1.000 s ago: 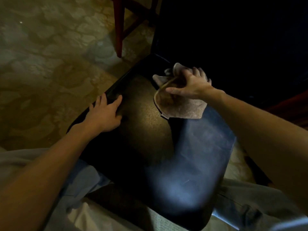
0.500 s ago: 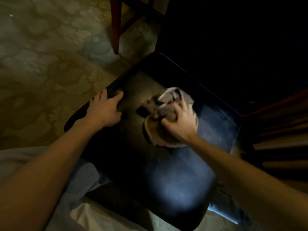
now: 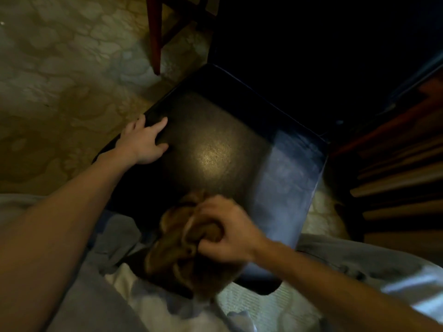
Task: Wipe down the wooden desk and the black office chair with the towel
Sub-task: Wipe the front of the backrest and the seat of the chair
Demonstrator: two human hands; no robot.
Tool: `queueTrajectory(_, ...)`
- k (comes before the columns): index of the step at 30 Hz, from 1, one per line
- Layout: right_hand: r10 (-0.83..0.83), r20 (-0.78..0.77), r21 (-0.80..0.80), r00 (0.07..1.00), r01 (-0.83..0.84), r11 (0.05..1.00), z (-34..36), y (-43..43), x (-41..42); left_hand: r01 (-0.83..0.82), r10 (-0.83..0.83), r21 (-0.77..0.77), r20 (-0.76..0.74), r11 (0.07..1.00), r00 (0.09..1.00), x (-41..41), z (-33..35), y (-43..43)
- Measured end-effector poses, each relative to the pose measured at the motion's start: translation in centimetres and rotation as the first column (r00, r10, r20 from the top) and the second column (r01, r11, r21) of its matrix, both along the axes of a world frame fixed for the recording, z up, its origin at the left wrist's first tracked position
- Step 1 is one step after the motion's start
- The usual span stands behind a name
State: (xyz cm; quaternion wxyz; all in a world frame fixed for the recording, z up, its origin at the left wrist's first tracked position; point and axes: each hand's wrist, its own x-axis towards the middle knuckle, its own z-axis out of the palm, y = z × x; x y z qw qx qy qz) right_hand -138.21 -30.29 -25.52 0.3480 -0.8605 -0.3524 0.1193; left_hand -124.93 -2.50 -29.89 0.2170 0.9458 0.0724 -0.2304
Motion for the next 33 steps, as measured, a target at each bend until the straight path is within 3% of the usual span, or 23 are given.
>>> queueTrajectory(4, -0.386, 0.238, -0.041, 0.891, 0.407, 0.913, 4.0, -3.7, 6.9, 0.000, 0.000, 0.002, -0.022, 1.000, 1.000, -0.2, 0.7, -0.7)
queueTrajectory(8, -0.495, 0.422, -0.206, 0.760, 0.612, 0.763, 6.4, -7.5, 15.1, -0.025, 0.025, 0.007, 0.035, 1.000, 0.999, -0.9, 1.7, -2.7)
queueTrajectory(13, -0.439, 0.433, -0.378, 0.787, 0.601, 0.705, 4.6, -10.6, 21.8, 0.105, -0.108, 0.024, 0.209, 0.994, 0.972, -1.9, 2.7, -5.8)
queueTrajectory(19, -0.476, 0.245, -0.578, 0.845, 0.521, 0.628, -1.4, -12.1, 25.0, 0.187, -0.199, 0.085, 0.157, 0.979, 0.967, -1.8, 3.3, -7.6)
queueTrajectory(22, -0.588, 0.176, -0.463, 0.789, 0.594, 0.658, -3.9, -11.9, 25.0, 0.244, -0.264, 0.154, 0.126, 0.958, 0.956, -2.0, 3.0, -7.5)
queueTrajectory(26, -0.654, 0.249, -0.323, 0.714, 0.698, 0.639, -4.8, -11.0, 23.9, 0.260, -0.286, 0.180, 0.139, 0.949, 0.948, -2.3, 2.8, -7.5)
queueTrajectory(29, -0.631, 0.271, -0.222, 0.727, 0.685, 0.694, -4.4, -10.0, 20.8, 0.276, -0.316, 0.233, 0.156, 0.933, 0.936, -1.9, 2.7, -7.5)
queueTrajectory(33, -0.564, 0.185, -0.125, 0.805, 0.588, 0.799, -4.1, -7.2, 13.4, 0.231, -0.268, 0.213, 0.163, 0.949, 0.949, -0.7, 2.4, -7.3)
